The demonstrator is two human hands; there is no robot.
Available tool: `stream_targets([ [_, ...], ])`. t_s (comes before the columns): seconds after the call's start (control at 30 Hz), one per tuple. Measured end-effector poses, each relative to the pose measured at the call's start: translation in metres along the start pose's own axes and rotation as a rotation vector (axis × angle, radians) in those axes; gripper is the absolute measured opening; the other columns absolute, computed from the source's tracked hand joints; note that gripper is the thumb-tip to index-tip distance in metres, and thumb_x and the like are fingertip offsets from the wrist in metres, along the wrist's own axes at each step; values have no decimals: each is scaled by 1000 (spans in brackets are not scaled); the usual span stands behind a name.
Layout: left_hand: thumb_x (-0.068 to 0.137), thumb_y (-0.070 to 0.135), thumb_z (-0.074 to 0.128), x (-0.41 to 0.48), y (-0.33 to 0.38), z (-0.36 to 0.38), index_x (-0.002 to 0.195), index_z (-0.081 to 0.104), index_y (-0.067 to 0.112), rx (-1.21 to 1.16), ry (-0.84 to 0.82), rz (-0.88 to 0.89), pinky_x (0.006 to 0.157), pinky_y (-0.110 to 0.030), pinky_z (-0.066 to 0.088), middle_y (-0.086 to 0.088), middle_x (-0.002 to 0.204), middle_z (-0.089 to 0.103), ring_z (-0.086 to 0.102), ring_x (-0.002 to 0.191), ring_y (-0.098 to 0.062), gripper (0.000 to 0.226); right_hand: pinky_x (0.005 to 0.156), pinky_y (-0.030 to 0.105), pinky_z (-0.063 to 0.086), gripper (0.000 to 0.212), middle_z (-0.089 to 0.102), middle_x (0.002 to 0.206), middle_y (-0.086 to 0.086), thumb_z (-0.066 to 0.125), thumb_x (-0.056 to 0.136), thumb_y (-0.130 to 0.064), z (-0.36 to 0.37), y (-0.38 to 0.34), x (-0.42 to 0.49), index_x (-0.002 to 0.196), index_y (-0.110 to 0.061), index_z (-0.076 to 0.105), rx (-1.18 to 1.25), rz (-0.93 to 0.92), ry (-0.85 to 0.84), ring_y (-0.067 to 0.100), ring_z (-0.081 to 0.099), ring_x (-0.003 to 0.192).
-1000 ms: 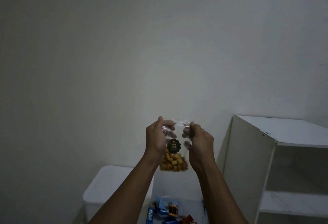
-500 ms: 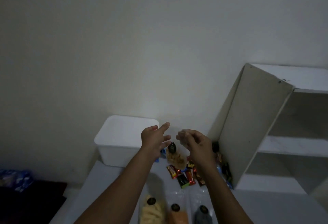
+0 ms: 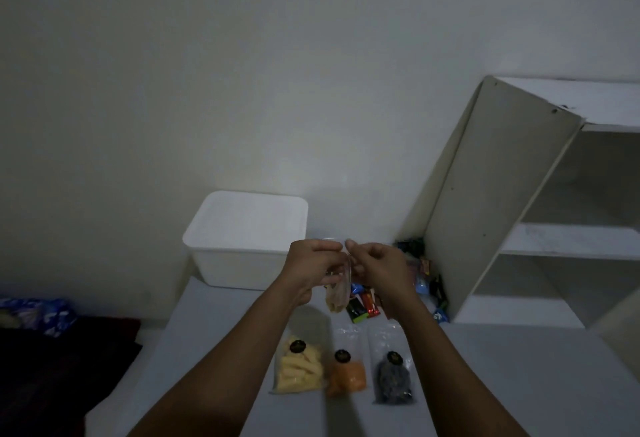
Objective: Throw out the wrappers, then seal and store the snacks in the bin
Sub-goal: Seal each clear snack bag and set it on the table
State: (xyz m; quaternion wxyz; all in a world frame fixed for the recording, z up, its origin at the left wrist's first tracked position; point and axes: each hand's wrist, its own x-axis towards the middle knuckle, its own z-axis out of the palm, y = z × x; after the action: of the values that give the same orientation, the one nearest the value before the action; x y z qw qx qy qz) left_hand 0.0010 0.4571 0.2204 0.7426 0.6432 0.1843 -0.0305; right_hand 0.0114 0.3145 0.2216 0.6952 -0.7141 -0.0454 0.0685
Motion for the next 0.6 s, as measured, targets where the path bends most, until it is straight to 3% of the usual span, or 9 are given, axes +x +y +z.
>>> stream_targets([
  [0.1, 80, 0, 74, -3, 0, -1, 92, 73, 12, 91, -13, 41, 75, -40, 62, -21, 95, 73, 73, 90, -33, 16, 62, 40, 60, 22, 66, 55, 6, 63, 94, -9, -1, 0, 6, 77, 2, 72, -94, 6, 23, 23, 66, 58],
  [0.23, 81, -1, 73, -2, 2, -1, 96, 71, 5, 171, -34, 70, 76, -47, 62, -27, 90, 72, 71, 76, -31, 17, 58, 43, 58, 23, 70, 65, 15, 62, 94, -10, -1, 7, 13, 76, -3, 74, -266, -69, 53, 25, 65, 56],
  [0.3, 77, -2, 75, -1, 1, 0, 99, 71, 2, 251, -52, 75, 69, -43, 63, -24, 84, 73, 71, 68, -27, 23, 55, 38, 57, 22, 70, 65, 13, 63, 93, -11, 1, 9, 16, 76, -5, 74, -326, -93, 73, 20, 64, 54],
  [0.4, 80, -1, 74, 0, -1, 2, 90, 75, 2, 298, -79, 72, 58, -31, 59, -22, 79, 72, 70, 61, -22, 10, 55, 34, 56, 23, 70, 66, 11, 61, 95, -12, 1, 6, 20, 76, -6, 72, -336, -96, 124, 16, 63, 54],
  [0.6, 84, -2, 72, 6, 0, 0, 86, 74, -1, 256, -92, 117, 57, -29, 57, -21, 73, 70, 68, 61, -23, 3, 61, 40, 58, 18, 72, 72, 15, 61, 92, -5, -5, 4, 26, 80, -5, 74, -279, -59, 57, 23, 65, 60],
])
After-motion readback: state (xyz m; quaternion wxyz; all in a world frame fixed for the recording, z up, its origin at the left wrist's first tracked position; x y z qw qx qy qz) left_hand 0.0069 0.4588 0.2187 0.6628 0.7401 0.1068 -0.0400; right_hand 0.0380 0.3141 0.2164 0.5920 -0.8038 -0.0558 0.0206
